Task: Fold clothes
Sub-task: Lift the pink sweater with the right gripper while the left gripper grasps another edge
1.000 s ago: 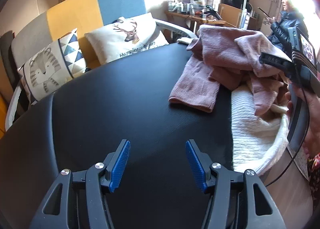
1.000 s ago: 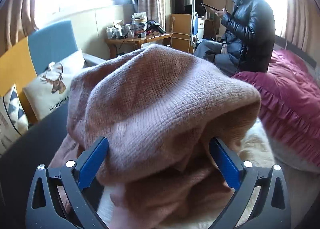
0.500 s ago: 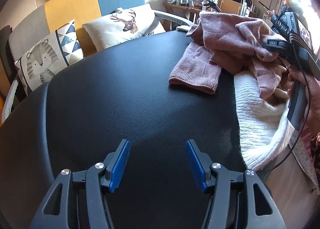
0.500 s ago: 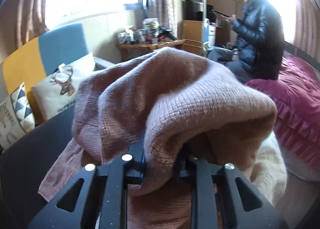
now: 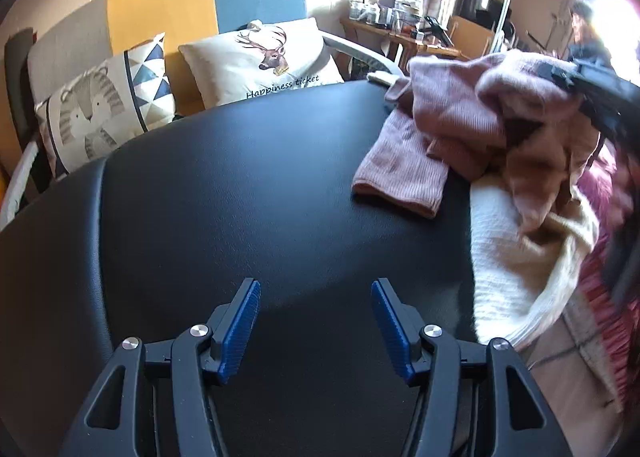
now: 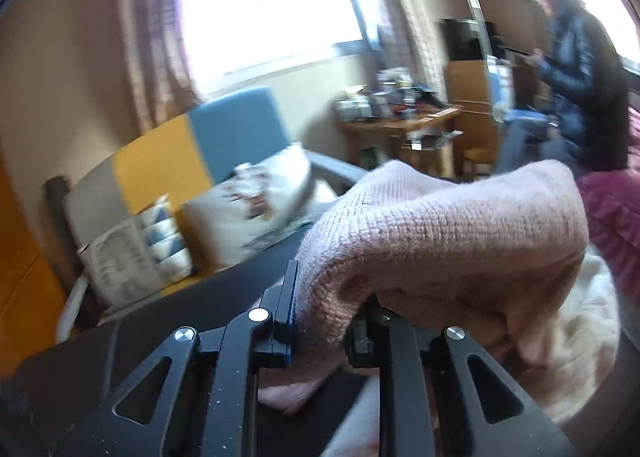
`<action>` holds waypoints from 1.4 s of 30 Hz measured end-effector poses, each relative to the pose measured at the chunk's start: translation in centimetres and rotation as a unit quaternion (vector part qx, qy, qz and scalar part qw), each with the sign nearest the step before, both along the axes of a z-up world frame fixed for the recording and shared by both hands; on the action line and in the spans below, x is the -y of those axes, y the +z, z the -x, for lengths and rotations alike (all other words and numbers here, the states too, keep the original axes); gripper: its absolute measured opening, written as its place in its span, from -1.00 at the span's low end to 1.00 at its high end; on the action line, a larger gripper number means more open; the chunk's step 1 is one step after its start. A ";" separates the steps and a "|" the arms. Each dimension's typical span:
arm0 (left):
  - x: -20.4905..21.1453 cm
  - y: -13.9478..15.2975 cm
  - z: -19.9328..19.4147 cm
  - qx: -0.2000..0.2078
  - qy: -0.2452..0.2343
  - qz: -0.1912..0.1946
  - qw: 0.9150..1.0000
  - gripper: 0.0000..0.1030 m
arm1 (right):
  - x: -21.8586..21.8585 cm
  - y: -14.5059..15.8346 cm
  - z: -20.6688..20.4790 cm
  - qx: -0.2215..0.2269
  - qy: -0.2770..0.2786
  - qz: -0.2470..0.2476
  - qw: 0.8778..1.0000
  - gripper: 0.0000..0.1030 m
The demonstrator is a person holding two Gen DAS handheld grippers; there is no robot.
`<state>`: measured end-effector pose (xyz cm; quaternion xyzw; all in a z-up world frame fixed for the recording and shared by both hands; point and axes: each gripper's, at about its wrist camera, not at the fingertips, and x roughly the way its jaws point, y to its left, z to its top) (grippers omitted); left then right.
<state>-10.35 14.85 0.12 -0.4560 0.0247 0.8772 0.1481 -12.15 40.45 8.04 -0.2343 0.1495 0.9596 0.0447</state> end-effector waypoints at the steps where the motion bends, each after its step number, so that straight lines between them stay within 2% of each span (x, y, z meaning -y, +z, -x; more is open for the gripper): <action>1: 0.4 0.5 0.3 -0.004 0.006 0.002 1.000 0.15 | 1.5 -0.3 -0.4 0.002 0.020 0.000 1.000 -0.64; 8: 2.5 -0.2 1.0 0.009 0.018 0.001 1.000 0.15 | 11.4 -3.9 -2.5 0.028 0.143 0.013 0.989 -0.64; 11: 3.4 -0.6 1.3 0.016 0.022 0.001 1.000 0.15 | 13.1 -6.4 -3.0 0.049 0.165 0.040 0.984 -0.64; 16: 4.9 -1.3 1.8 0.028 0.029 0.000 0.999 0.15 | 12.8 -9.2 -5.0 0.080 0.167 0.092 0.978 -0.64; 20: 4.1 -3.0 1.7 0.060 0.017 -0.009 0.998 0.15 | 11.8 -10.5 -6.5 0.097 0.159 0.113 0.976 -0.64; 25: 2.6 -4.6 1.5 0.097 0.001 -0.025 0.995 0.15 | 10.7 -11.0 -8.0 0.105 0.158 0.119 0.975 -0.64; 32: 0.8 -3.6 2.8 0.134 -0.016 -0.078 0.988 0.16 | 10.4 -11.9 -9.0 0.122 0.162 0.108 0.973 -0.64; 34: 0.8 -3.7 3.9 0.155 -0.008 -0.106 0.982 0.16 | 10.4 -12.2 -9.2 0.125 0.162 0.111 0.972 -0.64; 35: 1.0 -3.9 4.5 0.172 -0.002 -0.132 0.976 0.15 | 10.3 -12.3 -9.3 0.126 0.162 0.114 0.972 -0.64; 38: 1.3 -4.5 6.0 0.226 0.015 -0.227 0.947 0.16 | 10.0 -12.2 -9.5 0.125 0.163 0.108 0.973 -0.64; 40: 0.9 -5.0 6.8 0.253 0.021 -0.267 0.929 0.20 | 10.1 -12.0 -9.3 0.123 0.167 0.100 0.973 -0.64; 41: 0.5 -5.2 7.2 0.263 0.020 -0.278 0.924 0.20 | 10.1 -12.0 -9.2 0.122 0.167 0.100 0.973 -0.64; 42: -0.1 -5.2 7.5 0.268 0.016 -0.274 0.923 0.22 | 10.1 -11.9 -9.2 0.122 0.168 0.099 0.973 -0.64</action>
